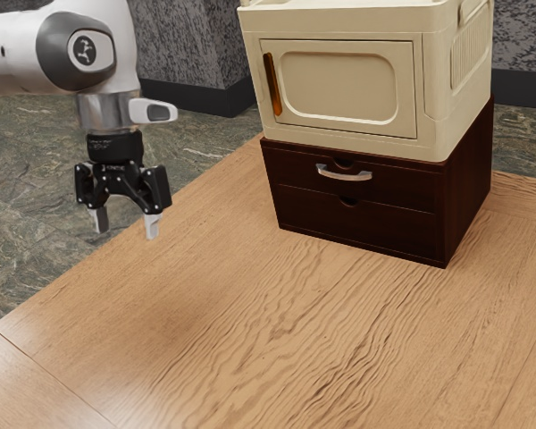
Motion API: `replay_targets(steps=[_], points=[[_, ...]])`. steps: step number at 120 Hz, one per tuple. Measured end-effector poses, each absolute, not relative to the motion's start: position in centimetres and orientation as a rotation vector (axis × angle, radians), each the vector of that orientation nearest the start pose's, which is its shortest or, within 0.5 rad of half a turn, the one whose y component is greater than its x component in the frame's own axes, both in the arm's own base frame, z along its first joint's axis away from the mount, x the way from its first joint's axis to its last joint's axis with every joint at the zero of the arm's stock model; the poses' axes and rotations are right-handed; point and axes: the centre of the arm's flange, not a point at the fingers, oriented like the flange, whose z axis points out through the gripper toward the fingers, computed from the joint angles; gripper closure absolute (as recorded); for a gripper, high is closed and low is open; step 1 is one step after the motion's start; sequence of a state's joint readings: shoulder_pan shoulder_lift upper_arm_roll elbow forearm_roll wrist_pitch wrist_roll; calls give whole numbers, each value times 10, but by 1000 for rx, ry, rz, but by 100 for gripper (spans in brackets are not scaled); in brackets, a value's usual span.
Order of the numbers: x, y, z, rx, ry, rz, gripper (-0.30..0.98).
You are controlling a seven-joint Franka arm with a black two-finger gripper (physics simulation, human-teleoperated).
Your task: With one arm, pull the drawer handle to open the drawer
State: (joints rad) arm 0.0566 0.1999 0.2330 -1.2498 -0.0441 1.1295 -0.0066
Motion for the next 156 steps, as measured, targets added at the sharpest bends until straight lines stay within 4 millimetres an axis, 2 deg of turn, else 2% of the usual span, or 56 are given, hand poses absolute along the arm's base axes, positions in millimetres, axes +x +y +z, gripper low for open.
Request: replay_targets(steps=[17, 25, 31, 33, 39, 45, 49, 53, 57, 61, 68, 73, 77, 92, 108, 138, 156], points=[[558, 144, 633, -3122, -455, 343, 0], [557, 157, 635, -3140, -493, 298, 0], [552, 163, 647, -3154, -512, 244, 0], [548, 163, 656, -3159, -510, 211, 0], [528, 156, 705, -3175, -459, 34, 0], [510, 139, 755, -3180, -291, -201, 0], [510, 125, 771, -3170, -140, -312, 0], [517, 113, 775, -3153, 17, -378, 0], [531, 102, 770, -3133, 167, -410, 0], [554, 90, 752, -3116, 314, -402, 0], [589, 49, 723, -3065, 598, -406, 0], [607, 23, 708, -3012, 773, -417, 0], [618, 14, 698, -2973, 873, -425, 0], [650, 11, 667, -2833, 1127, -454, 0], [677, 10, 645, -2690, 1328, -483, 0], [704, 4, 611, -2469, 1594, -477, 0], [711, 0, 601, -2347, 1731, -465, 0]])
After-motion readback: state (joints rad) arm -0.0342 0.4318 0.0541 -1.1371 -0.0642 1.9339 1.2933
